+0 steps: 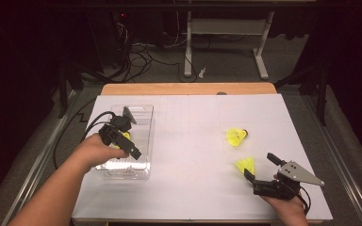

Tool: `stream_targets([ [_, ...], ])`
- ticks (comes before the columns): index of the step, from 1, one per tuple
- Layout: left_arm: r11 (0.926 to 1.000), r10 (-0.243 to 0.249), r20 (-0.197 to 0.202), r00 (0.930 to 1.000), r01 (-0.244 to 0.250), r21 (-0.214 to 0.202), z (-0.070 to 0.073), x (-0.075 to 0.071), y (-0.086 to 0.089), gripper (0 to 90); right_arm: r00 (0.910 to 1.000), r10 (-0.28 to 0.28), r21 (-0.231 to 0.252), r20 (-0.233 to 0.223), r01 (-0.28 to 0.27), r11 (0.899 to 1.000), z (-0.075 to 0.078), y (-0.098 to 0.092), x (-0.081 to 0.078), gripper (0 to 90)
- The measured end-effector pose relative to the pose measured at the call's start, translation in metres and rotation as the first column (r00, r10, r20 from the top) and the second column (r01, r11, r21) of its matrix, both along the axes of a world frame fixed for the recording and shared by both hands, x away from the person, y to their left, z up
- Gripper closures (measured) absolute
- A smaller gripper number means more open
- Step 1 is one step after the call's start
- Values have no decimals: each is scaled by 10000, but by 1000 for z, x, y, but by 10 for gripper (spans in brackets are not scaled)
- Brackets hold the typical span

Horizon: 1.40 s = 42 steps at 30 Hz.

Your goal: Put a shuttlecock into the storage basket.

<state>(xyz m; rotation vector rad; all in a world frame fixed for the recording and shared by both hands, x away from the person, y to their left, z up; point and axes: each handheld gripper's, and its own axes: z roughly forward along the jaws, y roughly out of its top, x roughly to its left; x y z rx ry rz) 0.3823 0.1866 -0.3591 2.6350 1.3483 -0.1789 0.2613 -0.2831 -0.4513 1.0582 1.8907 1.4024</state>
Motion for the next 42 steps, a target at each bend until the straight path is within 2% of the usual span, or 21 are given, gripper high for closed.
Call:
stream_targets([
  [12, 9987, -478, 30, 9989, 479, -197, 3, -2, -28, 5, 9999, -99, 7, -22, 99, 10000, 0, -1, -1, 4],
  [28, 9920, -1184, 36, 9930, 1185, -424, 7, -1, -65, 5, 9997, -233, 25, 19, 233, 9997, 1, -4, -1, 5],
  [42, 9769, -2045, 221, 9786, 2055, -580, 9, -9, -103, 5, 9996, -279, 90, -84, 279, 9996, -1, -5, 0, 5],
])
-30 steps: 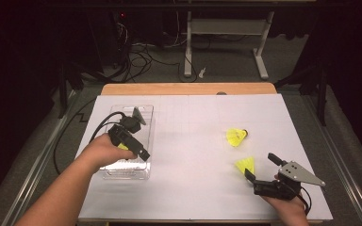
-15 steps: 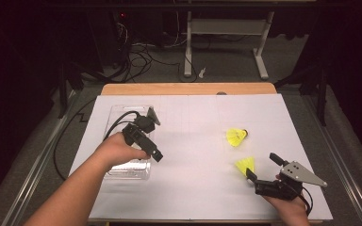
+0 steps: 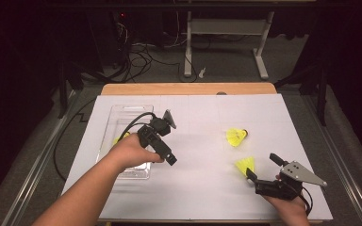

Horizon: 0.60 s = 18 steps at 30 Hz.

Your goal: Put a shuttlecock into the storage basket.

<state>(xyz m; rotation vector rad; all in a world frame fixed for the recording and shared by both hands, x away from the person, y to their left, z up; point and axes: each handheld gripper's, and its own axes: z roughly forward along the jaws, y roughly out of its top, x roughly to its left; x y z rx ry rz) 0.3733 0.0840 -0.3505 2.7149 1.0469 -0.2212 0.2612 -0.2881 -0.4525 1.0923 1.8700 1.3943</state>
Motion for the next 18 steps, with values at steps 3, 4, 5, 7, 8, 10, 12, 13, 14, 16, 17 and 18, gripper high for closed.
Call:
stream_targets([
  [3, 9999, -161, 16, 9999, 161, 53, 0, -2, -5, 5, 10000, 20, -22, 25, -20, 10000, 0, 1, 0, 4],
  [4, 9998, -196, 52, 9998, 196, 46, 0, -3, -6, 5, 10000, 30, -29, 13, -30, 10000, 0, 1, 0, 4],
  [5, 9997, -245, 81, 9997, 245, 38, 1, -4, -8, 5, 10000, 34, -31, 0, -34, 10000, 0, 1, 0, 5],
  [7, 9996, -287, 79, 9996, 287, 9, 1, -4, -8, 5, 10000, 41, -37, -6, -41, 10000, 0, 1, 0, 5],
  [8, 9996, -275, 78, 9996, 275, -23, 1, -5, -9, 5, 10000, 38, -45, -22, -38, 10000, 0, 1, 0, 4],
  [10, 9994, -345, 83, 9994, 345, -7, 2, -5, -9, 5, 10000, 30, -30, -51, -30, 10000, -1, 2, 0, 5],
  [12, 9995, -323, 75, 9994, 324, -12, 2, -5, -10, 5, 10000, 36, -59, -69, -36, 10000, -1, 2, 0, 4],
  [13, 9994, -337, 55, 9994, 337, 7, 2, -5, -10, 5, 10000, 26, -64, -88, -27, 10000, -2, 2, 0, 5],
  [14, 9993, -362, 81, 9993, 362, 28, 1, -5, -10, 5, 10000, 19, -91, -98, -20, 10000, -2, 2, 0, 4],
  [16, 9991, -423, 87, 9991, 422, 46, 1, -5, -10, 5, 9999, 21, -152, -147, -23, 9999, -2, 2, -1, 5],
  [17, 9992, -402, 105, 9991, 402, 40, 0, -5, -11, 5, 9999, 14, -176, -142, -17, 9998, -2, 1, -1, 4],
  [18, 9989, -470, 74, 9989, 470, 82, 0, -5, -11, 5, 9999, -8, -220, -168, 4, 9998, -2, 1, -2, 5],
])
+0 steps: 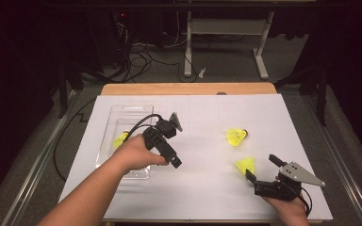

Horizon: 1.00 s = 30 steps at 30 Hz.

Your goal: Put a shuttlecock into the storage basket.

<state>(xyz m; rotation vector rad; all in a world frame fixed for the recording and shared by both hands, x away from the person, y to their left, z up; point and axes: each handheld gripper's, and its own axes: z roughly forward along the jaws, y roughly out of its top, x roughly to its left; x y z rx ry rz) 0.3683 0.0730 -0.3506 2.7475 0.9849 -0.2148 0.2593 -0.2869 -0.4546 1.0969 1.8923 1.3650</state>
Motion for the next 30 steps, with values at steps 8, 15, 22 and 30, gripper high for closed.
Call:
stream_targets([
  [8, 10000, -41, -37, 10000, 41, 70, -4, 4, 0, 5, 9971, -208, -362, -736, 181, 9992, -5, -1, 0, 5],
  [15, 9999, -76, 0, 10000, 76, 82, -3, 2, 0, 5, 9942, -141, -658, -1063, 71, 9978, -8, 2, 1, 5],
  [22, 9999, -115, -14, 9999, 115, 38, -4, 0, -3, 5, 9892, -155, -922, -1457, 20, 9957, -10, 3, 1, 22],
  [30, 9999, -119, -56, 9999, 119, 71, -10, 2, -4, 5, 9815, -146, -978, -1910, -43, 9952, -12, 1, 2, 105],
])
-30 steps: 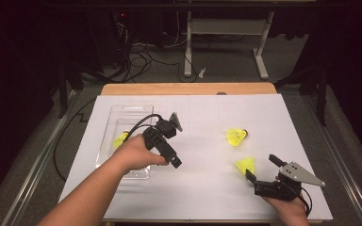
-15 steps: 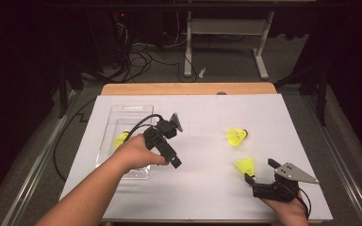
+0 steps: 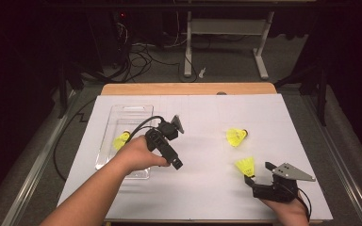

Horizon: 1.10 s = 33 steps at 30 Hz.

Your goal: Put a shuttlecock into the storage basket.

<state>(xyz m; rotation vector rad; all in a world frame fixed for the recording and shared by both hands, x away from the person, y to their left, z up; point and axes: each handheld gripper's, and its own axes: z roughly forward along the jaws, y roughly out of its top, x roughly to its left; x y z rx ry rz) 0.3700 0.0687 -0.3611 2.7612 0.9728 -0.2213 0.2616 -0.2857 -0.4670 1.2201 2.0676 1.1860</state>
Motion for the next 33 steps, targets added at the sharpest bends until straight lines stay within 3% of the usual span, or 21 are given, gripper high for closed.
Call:
stream_targets([
  [11, 10000, -35, -48, 10000, 35, -61, -2, -2, 1, 5, 9986, 232, -32, -481, -234, 9997, -2, 5, -1, 283],
  [18, 10000, -23, -78, 10000, 23, -47, -4, -3, 1, 5, 9966, 264, -515, -781, -305, 9982, -5, 7, -2, 449],
  [33, 9998, 98, -27, 9999, -99, -174, 2, -2, 7, 6, 9932, -7, -887, -1163, -97, 9960, -8, 11, -1, 591],
])
